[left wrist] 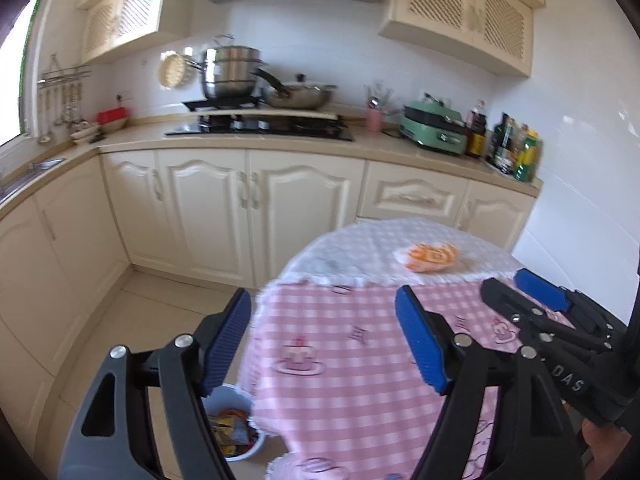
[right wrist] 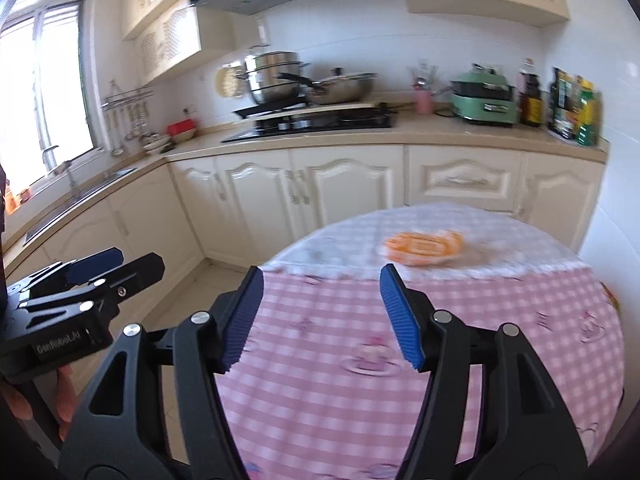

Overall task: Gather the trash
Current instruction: 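Move both grippers back to the orange-white bread bag on the table, then grasp the orange-white bread bag with the left gripper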

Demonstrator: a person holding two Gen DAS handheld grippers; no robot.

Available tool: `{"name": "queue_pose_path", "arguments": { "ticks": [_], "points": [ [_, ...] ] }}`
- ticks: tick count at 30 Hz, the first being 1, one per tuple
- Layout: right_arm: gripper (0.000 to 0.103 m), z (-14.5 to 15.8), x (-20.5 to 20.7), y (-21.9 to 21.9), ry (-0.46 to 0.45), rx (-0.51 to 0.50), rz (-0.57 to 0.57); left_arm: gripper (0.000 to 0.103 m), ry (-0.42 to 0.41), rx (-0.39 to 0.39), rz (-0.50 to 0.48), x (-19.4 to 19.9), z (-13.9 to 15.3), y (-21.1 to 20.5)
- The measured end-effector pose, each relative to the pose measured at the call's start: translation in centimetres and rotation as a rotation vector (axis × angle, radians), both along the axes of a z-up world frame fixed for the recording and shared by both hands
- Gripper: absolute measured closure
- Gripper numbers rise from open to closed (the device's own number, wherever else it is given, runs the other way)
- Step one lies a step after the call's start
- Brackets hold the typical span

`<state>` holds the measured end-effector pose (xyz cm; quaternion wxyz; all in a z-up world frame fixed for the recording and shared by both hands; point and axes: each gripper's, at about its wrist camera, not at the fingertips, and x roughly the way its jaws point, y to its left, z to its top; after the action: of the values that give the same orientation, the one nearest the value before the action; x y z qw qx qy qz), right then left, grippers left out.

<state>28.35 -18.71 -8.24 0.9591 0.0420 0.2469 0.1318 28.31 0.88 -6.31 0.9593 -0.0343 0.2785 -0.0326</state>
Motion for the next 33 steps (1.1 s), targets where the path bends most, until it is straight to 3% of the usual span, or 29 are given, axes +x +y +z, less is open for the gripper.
{"name": "queue_pose_path", "arguments": {
  "ticks": [10, 14, 19, 24, 29, 33],
  "points": [
    [0.042, -4.1, 2.7, -9.6, 0.076, 0.025, -0.155, 0.030, 0.138, -0.028, -0.150, 7.4, -4.9, -7.5],
    [0.042, -5.2, 4.5, -11.7, 0.100, 0.029, -0.182, 0.030, 0.162, -0.029, -0.201, 11.2, -6.2, -9.9],
    [0.042, -6.2, 7.0, -13.5, 0.120, 0.026, -0.187, 0.030, 0.213, -0.102, -0.259, 16.3, -7.5, -11.7],
    [0.042, -6.4, 9.0, -14.0, 0.126, 0.023, -0.171, 0.030, 0.208, -0.144, -0.246, 20.7, -8.6, -13.0],
    [0.041, -6.3, 10.3, -14.0, 0.125, 0.010, -0.165, 0.030, 0.193, -0.067, -0.245, 23.8, -9.2, -14.7],
    [0.041, -6.5, 10.9, -14.0, 0.126, 0.008, -0.164, 0.030, 0.289, 0.018, -0.281, 26.0, -11.5, -16.4]
  ]
}}
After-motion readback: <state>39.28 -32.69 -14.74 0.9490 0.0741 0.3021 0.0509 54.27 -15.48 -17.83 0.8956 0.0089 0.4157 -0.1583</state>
